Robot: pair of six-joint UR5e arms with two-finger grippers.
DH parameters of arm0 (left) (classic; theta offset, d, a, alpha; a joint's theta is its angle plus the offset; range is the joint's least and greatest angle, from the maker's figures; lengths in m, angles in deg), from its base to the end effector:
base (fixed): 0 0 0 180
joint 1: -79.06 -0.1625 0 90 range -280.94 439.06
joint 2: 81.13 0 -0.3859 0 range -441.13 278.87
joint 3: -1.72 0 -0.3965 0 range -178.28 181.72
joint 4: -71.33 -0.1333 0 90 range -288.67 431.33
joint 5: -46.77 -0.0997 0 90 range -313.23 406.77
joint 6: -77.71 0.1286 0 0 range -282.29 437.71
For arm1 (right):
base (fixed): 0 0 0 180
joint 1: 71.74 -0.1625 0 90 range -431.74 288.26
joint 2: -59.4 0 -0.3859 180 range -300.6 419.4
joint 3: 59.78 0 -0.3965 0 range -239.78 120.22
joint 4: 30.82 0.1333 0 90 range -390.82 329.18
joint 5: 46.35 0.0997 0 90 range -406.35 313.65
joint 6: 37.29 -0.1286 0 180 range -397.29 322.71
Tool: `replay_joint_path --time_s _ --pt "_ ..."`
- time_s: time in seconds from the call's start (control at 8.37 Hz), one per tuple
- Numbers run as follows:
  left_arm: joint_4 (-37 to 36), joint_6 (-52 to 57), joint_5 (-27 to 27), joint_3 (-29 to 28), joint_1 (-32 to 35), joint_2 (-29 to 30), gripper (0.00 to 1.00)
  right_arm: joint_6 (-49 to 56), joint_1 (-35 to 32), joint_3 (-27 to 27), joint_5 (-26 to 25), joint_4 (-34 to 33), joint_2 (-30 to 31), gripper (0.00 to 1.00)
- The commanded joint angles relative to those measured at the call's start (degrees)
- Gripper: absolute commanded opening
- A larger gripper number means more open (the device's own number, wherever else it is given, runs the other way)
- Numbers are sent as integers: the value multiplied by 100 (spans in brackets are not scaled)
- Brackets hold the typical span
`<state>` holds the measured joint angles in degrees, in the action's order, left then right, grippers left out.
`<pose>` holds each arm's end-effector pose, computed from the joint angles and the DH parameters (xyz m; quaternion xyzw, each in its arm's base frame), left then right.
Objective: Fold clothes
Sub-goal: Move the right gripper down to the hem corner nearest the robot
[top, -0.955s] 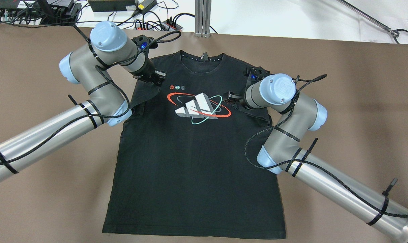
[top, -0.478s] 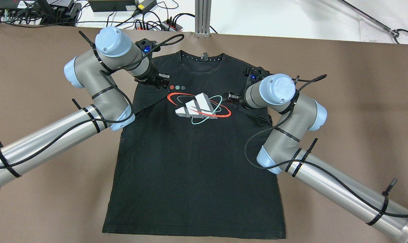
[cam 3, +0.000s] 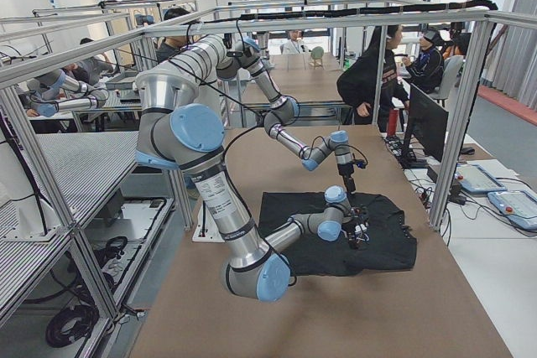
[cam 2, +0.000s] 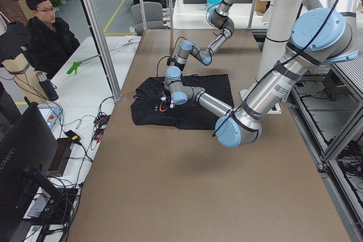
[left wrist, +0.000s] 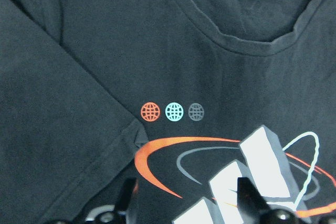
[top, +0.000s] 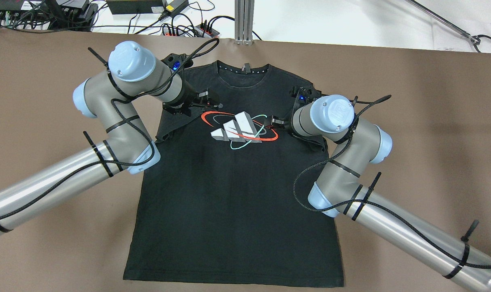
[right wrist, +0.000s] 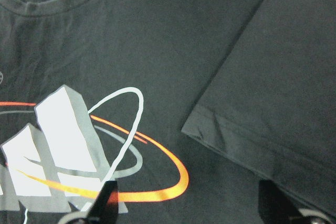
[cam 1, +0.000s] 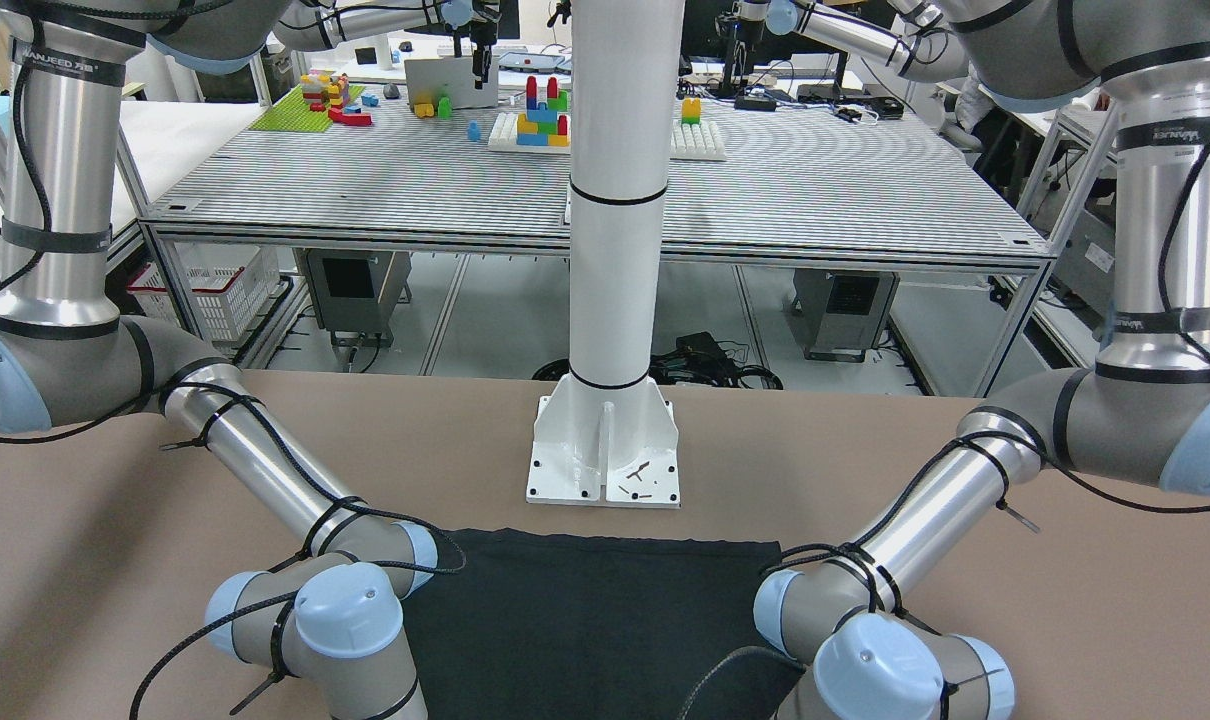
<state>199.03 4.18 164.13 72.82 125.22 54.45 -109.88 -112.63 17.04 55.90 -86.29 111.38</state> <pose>0.4840 -0.6111 0.2141 0.0980 0.5462 -0.0889 0.8271 -0.5024 -0.5753 0.2782 0.1589 -0.4752 0.1240 0.8565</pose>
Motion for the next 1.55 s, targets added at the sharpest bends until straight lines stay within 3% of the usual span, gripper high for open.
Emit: replay_joint_path --time_s 0.0,0.24,0.36,0.48,0.6,0.72,0.84,1.07,1.43 --pt "0 -747 -264 1935 -429 -1571 93 -516 290 770 14 -51 626 93" --pt "-9 -950 -310 2853 -580 -2296 93 -641 510 1796 -12 -924 1145 93" --pt "0 -1405 -737 3197 -807 -2569 93 -868 729 2489 -82 -1496 1522 93" --pt "0 -1487 -1281 3513 -1158 -2815 93 -1035 957 3270 -135 -1649 2100 93" --pt "0 -1497 -1373 3595 -1179 -2914 93 -1429 1177 3817 -231 -1660 2654 92" --pt "-9 -1497 -1392 3587 -1205 -2923 93 -1737 1336 4101 -258 -1660 3146 90" --pt "-9 -1497 -1392 3596 -1205 -2932 93 -1888 1581 4296 -302 -1660 3439 81" --pt "-9 -1549 -1392 3596 -1205 -2932 93 -2538 2335 4367 -914 -1668 3730 65" --pt "-9 -1567 -1392 3604 -1205 -2932 93 -2558 3014 4508 -1347 -1738 4101 61"
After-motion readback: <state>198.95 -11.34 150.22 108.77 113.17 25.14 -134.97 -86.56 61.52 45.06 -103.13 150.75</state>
